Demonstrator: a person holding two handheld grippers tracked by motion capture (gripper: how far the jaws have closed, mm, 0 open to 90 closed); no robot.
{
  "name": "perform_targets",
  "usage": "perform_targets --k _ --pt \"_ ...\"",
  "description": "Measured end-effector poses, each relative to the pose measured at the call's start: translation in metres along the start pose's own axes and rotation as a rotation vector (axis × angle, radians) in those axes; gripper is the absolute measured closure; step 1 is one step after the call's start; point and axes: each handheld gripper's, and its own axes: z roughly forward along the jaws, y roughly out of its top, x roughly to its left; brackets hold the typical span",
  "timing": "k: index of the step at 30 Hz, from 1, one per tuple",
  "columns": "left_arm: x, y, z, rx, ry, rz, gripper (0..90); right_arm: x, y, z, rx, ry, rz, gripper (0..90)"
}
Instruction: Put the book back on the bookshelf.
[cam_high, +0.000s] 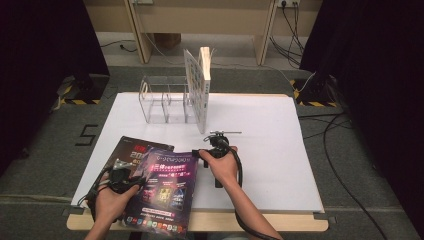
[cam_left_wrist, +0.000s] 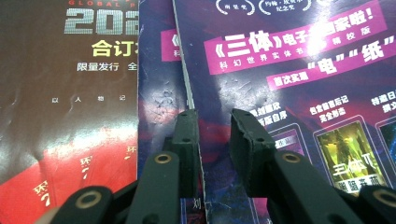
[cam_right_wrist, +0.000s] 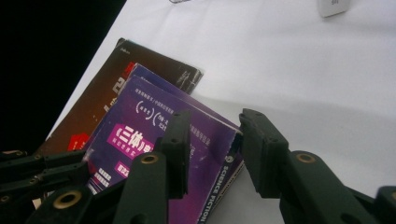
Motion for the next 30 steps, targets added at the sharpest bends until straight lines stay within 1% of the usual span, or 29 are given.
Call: perform_targets --k 2,4,5,8,9,15,21,24,26,27,28,29,30 --pt "0.000 0.000 0.000 0.000 0.001 -0.003 72.3 0.000 -0.003 0.001 -0.005 -0.011 -0.004 62.5" --pt "0.000 0.000 0.000 0.001 0.000 -0.006 72.5 -0.002 -0.006 0.001 0.002 -0.022 -0.005 62.4" --pt "0.000 0.000 0.000 0.002 0.000 -0.005 72.7 -0.003 -0.007 0.001 0.011 -0.022 0.006 62.3" --pt "-0.001 0.000 0.000 0.003 0.004 -0.001 73.0 -0.006 -0.008 0.001 0.021 -0.021 0.008 61.9" --pt "-0.001 0.000 0.000 0.000 0.006 -0.004 73.1 -0.006 -0.008 0.001 0.024 -0.021 0.016 61.4" --pt "-0.002 0.000 0.000 -0.001 0.008 -0.004 73.3 -0.011 -0.012 0.005 0.049 -0.033 0.014 60.1" --pt "-0.002 -0.001 0.000 -0.004 0.007 -0.005 73.3 -0.016 -0.018 0.009 0.066 -0.033 0.041 59.5" --pt "-0.002 -0.001 0.000 -0.002 0.011 -0.001 73.4 -0.017 -0.021 0.009 0.067 -0.028 0.059 59.6" --pt "-0.002 -0.001 0.000 -0.002 0.011 -0.001 73.3 -0.020 -0.024 0.012 0.107 0.016 0.095 60.2" --pt "-0.002 -0.001 0.000 -0.002 0.011 0.002 73.3 -0.019 -0.027 0.014 0.122 0.033 0.099 60.3" --pt "-0.002 -0.001 0.000 -0.002 0.011 0.002 73.3 -0.018 -0.030 0.016 0.126 0.025 0.080 60.3" --pt "-0.002 -0.001 0.000 -0.003 0.012 0.004 73.3 -0.018 -0.031 0.018 0.126 0.029 0.070 60.3" --pt "-0.003 -0.001 0.000 -0.006 0.013 0.003 73.3 -0.017 -0.033 0.019 0.123 0.031 0.076 60.7"
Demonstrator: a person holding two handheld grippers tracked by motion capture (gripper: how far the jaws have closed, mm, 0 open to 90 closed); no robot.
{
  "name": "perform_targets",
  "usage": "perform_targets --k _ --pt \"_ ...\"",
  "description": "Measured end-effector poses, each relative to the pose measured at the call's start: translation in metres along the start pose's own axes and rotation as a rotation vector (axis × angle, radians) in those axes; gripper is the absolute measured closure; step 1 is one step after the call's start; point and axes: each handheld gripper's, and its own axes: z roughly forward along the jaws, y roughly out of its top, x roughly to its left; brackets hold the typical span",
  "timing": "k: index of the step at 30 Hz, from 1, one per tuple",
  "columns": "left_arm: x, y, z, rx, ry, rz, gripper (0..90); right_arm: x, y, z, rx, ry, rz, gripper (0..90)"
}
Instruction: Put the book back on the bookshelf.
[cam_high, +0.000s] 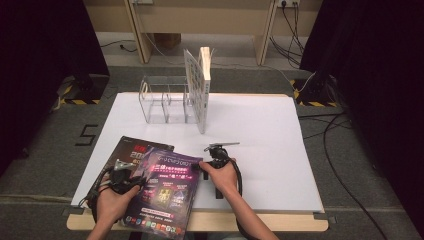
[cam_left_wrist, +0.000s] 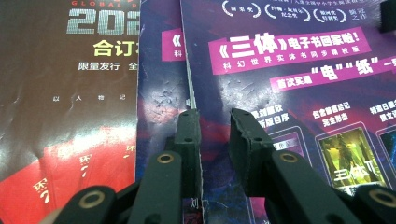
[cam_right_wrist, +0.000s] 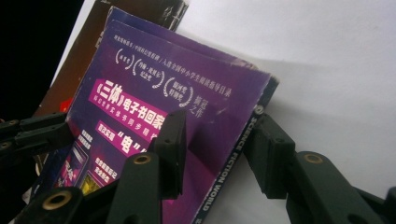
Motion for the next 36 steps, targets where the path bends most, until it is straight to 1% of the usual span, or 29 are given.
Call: perform_targets --k 2,5,7,8,9,12,13,14,15,17,18,19,21,23,24,26,27,30,34,36 --pt "0.000 0.000 0.000 0.000 0.001 0.002 73.3 0.002 0.000 0.000 -0.002 -0.006 -0.007 62.1" --pt "0.000 0.000 0.000 0.000 -0.001 0.001 73.3 0.004 0.002 -0.005 -0.009 0.009 0.000 67.3" --pt "0.001 0.000 0.000 0.004 0.000 0.003 73.1 0.007 0.005 -0.008 -0.013 0.016 -0.007 71.2" --pt "0.001 0.000 -0.001 0.004 0.001 0.005 73.1 0.008 0.007 -0.009 -0.012 0.021 -0.019 73.5" --pt "0.002 0.000 -0.001 0.003 -0.001 0.005 73.1 0.010 0.008 -0.009 -0.012 0.027 -0.013 75.5" --pt "0.004 0.000 -0.001 0.002 -0.016 -0.010 72.9 0.011 0.010 -0.011 -0.017 0.048 0.005 77.9" --pt "0.006 0.001 -0.002 -0.001 -0.030 -0.017 72.5 0.012 0.010 -0.012 -0.019 0.052 0.016 78.3" --pt "0.007 0.001 -0.002 -0.011 -0.034 -0.021 71.8 0.013 0.011 -0.013 -0.027 0.058 0.012 78.9" --pt "0.008 0.001 -0.003 -0.023 -0.038 -0.030 70.7 0.014 0.011 -0.015 -0.030 0.067 0.023 79.7" --pt "0.008 0.003 -0.007 -0.053 -0.033 -0.026 66.8 0.017 0.014 -0.018 -0.056 0.101 0.037 81.5" --pt "0.008 0.005 -0.011 -0.080 -0.032 -0.027 65.6 0.018 0.015 -0.019 -0.068 0.106 0.032 82.1" --pt "0.008 0.006 -0.013 -0.097 -0.028 -0.024 62.9 0.022 0.017 -0.021 -0.088 0.115 0.031 83.0" --pt "0.007 0.009 -0.019 -0.139 -0.026 -0.013 59.0 0.028 0.020 -0.025 -0.112 0.129 0.024 84.0" --pt "0.005 0.012 -0.025 -0.182 -0.037 -0.018 55.4 0.035 0.025 -0.030 -0.141 0.138 -0.001 84.7" --pt "0.004 0.013 -0.027 -0.199 -0.037 -0.013 53.2 0.041 0.028 -0.034 -0.156 0.139 -0.023 84.9" --pt "0.002 0.015 -0.031 -0.225 -0.048 -0.009 50.4 0.050 0.033 -0.039 -0.176 0.119 -0.066 85.0" --pt "0.001 0.016 -0.033 -0.239 -0.052 -0.011 48.9 0.053 0.035 -0.041 -0.189 0.113 -0.082 85.0" --pt "-0.002 0.019 -0.040 -0.271 -0.063 -0.009 44.3 0.067 0.042 -0.049 -0.234 0.079 -0.152 85.1" --pt "-0.006 0.025 -0.048 -0.321 -0.080 -0.022 39.6 0.081 0.053 -0.058 -0.290 0.053 -0.223 85.1" --pt "-0.009 0.029 -0.051 -0.340 -0.102 -0.028 38.8 0.088 0.057 -0.063 -0.324 0.036 -0.251 85.1"
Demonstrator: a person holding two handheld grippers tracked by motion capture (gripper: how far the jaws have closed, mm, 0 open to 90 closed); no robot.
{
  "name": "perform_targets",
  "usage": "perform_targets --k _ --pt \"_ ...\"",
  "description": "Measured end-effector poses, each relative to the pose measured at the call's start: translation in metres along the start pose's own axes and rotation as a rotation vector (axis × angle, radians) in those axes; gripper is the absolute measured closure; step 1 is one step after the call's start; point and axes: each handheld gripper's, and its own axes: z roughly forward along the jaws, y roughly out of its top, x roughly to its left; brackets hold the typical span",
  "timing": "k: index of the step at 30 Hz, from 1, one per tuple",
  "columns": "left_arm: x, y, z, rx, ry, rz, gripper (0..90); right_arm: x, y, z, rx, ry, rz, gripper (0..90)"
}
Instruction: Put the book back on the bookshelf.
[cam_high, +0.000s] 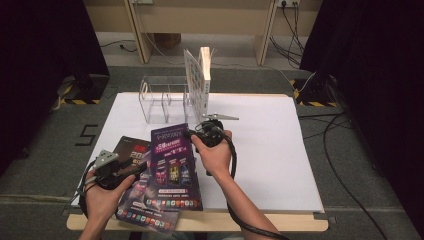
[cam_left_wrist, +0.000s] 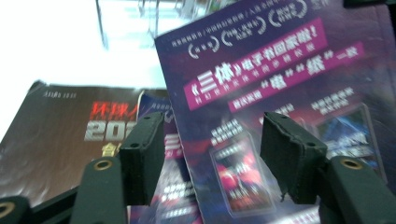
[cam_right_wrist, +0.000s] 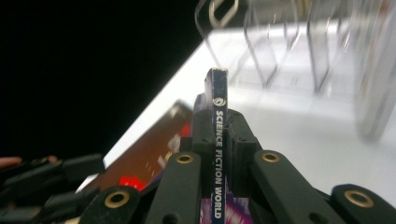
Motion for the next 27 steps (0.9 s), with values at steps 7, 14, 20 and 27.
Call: perform_targets --k 7,14,20,27 --pt "-0.017 0.018 0.005 -0.043 -0.040 0.027 36.2 0.014 0.025 -0.007 -0.147 -0.064 -0.081 85.1" --pt "-0.047 0.042 0.026 -0.055 -0.094 0.091 37.1 0.022 0.042 -0.004 -0.205 -0.113 -0.118 85.1" --pt "-0.065 0.061 0.047 -0.065 -0.102 0.103 35.2 0.029 0.051 0.000 -0.225 -0.131 -0.139 85.1" --pt "-0.079 0.071 0.061 -0.069 -0.101 0.119 33.7 0.030 0.053 0.004 -0.222 -0.142 -0.141 85.1"
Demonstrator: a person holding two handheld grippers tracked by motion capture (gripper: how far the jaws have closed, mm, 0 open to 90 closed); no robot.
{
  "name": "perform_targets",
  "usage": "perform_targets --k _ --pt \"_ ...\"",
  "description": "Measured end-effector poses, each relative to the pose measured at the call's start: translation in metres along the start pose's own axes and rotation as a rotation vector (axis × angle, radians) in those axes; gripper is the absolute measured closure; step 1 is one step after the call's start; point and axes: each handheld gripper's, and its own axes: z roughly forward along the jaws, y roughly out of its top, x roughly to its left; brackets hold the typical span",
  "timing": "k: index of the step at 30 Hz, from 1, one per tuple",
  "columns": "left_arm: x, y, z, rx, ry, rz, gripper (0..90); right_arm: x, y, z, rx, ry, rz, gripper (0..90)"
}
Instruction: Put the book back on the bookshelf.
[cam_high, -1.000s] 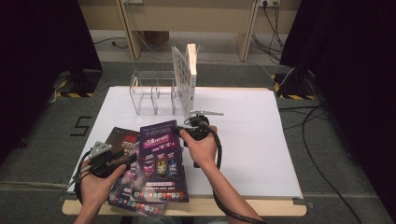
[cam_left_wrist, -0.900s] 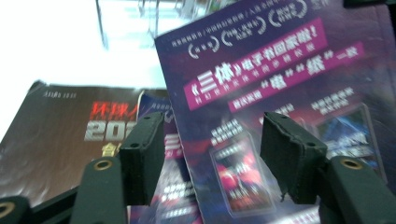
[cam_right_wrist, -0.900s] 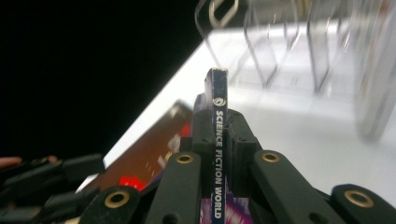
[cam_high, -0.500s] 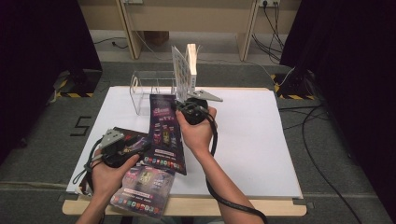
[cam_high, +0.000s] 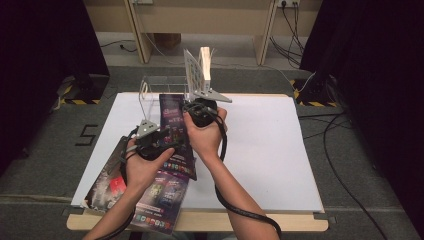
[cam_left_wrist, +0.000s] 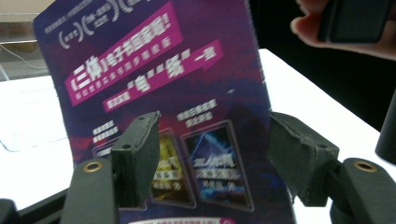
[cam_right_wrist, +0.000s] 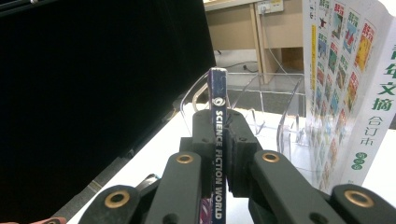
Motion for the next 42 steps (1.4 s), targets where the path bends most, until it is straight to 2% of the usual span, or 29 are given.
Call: perform_targets --k 12,15,25,42 --pt "-0.012 0.005 0.014 -0.001 0.024 0.024 31.1 0.000 -0.001 0.003 0.003 -0.016 -0.006 85.0" --pt "-0.014 0.006 0.016 -0.001 0.043 0.026 30.6 0.001 -0.001 0.003 0.001 -0.021 -0.006 85.1" --pt "-0.017 0.010 0.020 -0.006 0.071 0.039 30.0 0.003 0.001 0.003 -0.004 -0.018 -0.013 85.0" --pt "-0.021 0.016 0.029 -0.030 0.152 0.058 30.8 0.010 0.008 0.001 -0.036 -0.018 -0.016 85.0"
